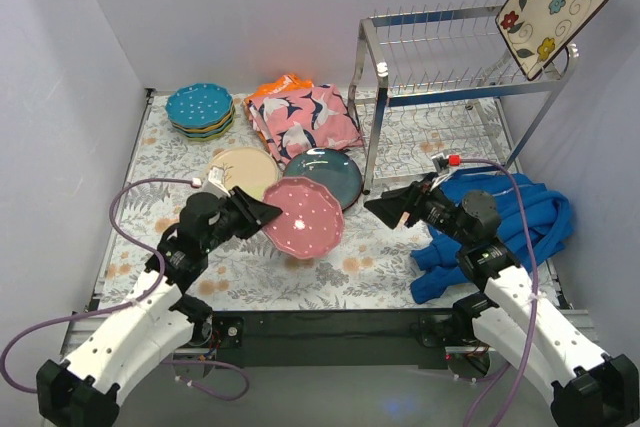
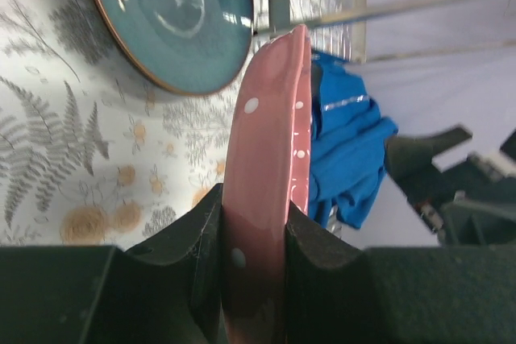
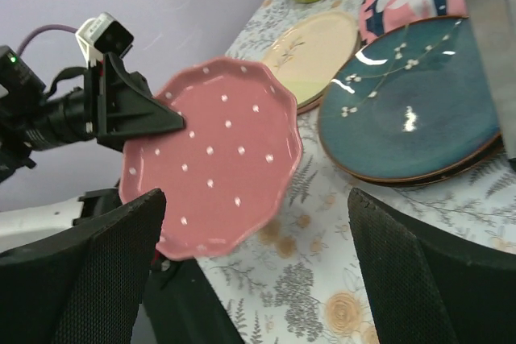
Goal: Unload the plates from the dish rack
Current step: Place the plate at the corner of the board.
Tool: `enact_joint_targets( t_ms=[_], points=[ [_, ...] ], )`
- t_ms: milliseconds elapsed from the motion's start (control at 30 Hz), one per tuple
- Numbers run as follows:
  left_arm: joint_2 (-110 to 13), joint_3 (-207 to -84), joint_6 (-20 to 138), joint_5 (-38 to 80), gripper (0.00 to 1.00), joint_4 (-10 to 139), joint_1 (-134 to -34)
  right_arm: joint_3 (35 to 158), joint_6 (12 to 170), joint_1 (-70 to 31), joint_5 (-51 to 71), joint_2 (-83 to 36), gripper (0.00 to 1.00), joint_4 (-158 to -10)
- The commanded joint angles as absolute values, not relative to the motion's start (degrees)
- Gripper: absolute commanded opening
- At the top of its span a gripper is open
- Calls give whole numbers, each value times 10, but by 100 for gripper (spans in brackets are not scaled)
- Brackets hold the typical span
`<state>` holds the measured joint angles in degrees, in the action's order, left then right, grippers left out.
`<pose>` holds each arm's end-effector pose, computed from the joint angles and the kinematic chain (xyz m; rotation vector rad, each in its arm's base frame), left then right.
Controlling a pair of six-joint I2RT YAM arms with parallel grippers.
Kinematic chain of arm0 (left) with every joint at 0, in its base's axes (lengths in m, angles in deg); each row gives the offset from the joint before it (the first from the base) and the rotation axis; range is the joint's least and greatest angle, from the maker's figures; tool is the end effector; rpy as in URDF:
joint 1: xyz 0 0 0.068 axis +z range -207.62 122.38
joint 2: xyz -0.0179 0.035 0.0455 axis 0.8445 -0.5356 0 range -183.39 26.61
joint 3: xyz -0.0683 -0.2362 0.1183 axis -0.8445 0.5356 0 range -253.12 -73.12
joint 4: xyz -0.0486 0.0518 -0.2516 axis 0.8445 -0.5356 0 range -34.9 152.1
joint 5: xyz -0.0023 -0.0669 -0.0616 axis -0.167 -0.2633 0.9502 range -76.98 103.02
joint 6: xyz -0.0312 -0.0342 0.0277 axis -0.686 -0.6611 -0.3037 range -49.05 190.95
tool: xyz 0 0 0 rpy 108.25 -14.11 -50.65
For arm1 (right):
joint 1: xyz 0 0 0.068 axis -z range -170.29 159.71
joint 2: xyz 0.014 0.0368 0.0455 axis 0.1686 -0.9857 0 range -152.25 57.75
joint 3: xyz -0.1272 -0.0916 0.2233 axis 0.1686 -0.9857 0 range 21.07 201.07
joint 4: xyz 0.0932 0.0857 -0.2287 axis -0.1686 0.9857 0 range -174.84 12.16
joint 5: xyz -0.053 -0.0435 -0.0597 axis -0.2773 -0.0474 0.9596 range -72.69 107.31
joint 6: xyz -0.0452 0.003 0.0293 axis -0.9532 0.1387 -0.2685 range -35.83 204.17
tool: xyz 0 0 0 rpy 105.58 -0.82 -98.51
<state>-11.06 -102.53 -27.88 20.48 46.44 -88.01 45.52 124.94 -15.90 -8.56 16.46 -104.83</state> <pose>0.1374 -0.0860 0.2547 -1.2437 2.0068 -1.4519 0.1551 0.0914 0.2800 -0.1751 1.6522 1.2440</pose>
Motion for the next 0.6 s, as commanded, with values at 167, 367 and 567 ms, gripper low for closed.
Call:
enact_joint_targets(
  t_ms=[167, 367, 567],
  points=[
    [-204, -1080, -333, 494, 0, 661, -598, 424, 1127, -159, -52, 237, 98, -966],
    [-274, -1165, -289, 439, 0, 647, -532, 405, 1082, -159, -50, 266, 97, -958],
    [-400, -1294, -245, 342, 0, 646, -499, 403, 1066, -159, -33, 293, 96, -959]
  ],
)
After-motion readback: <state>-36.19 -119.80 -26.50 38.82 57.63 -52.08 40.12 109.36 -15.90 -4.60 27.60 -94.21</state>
